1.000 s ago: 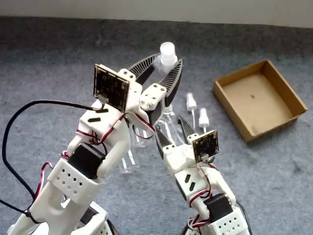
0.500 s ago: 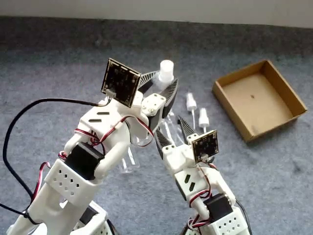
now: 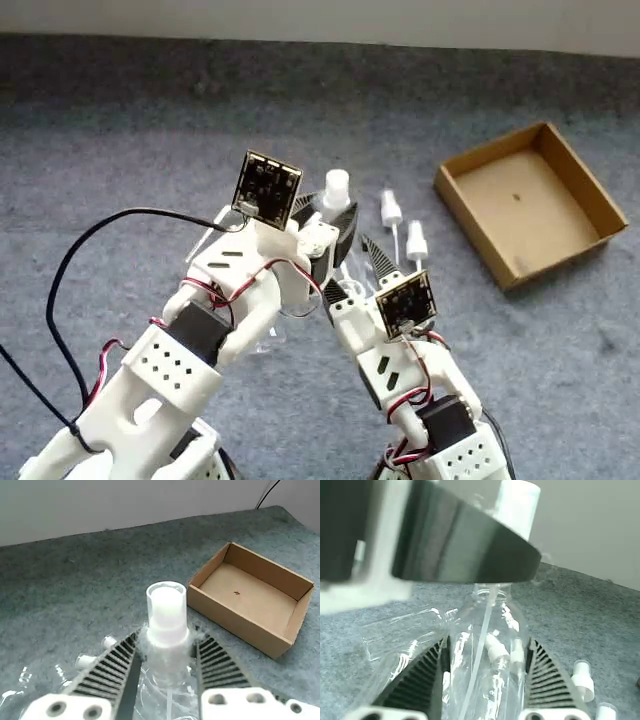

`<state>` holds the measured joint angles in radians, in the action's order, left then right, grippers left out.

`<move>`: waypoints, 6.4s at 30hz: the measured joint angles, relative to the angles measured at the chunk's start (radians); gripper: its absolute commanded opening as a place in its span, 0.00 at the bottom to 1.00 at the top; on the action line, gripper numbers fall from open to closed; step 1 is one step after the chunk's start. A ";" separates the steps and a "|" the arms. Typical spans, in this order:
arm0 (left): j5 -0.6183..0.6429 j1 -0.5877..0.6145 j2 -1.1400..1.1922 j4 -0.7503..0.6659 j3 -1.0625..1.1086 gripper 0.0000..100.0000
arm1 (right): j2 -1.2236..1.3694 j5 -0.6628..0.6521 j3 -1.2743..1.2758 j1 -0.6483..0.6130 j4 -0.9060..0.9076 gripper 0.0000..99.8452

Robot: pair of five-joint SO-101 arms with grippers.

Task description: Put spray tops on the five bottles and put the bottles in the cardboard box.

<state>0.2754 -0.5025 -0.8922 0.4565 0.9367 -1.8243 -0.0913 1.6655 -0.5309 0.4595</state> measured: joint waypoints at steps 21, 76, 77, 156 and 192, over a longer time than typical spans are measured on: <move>0.023 -0.025 -0.017 0.020 0.055 0.01 | 0.002 0.072 0.002 0.021 0.002 0.08; -0.147 0.005 -0.399 0.203 0.058 0.32 | 0.002 0.074 0.002 0.083 0.009 0.08; -0.147 0.005 -0.399 0.203 0.058 0.31 | 0.002 0.074 0.002 0.083 0.009 0.08; -0.095 0.008 -0.562 0.284 0.410 0.02 | -0.003 -0.080 -0.310 0.239 0.176 0.08; -0.095 -0.069 -0.560 0.199 0.494 0.00 | 0.595 0.127 -0.608 0.295 0.137 0.08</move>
<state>0.1803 -0.5715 -1.4523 0.6559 1.4308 -1.2290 0.0361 1.0579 -0.2363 0.5961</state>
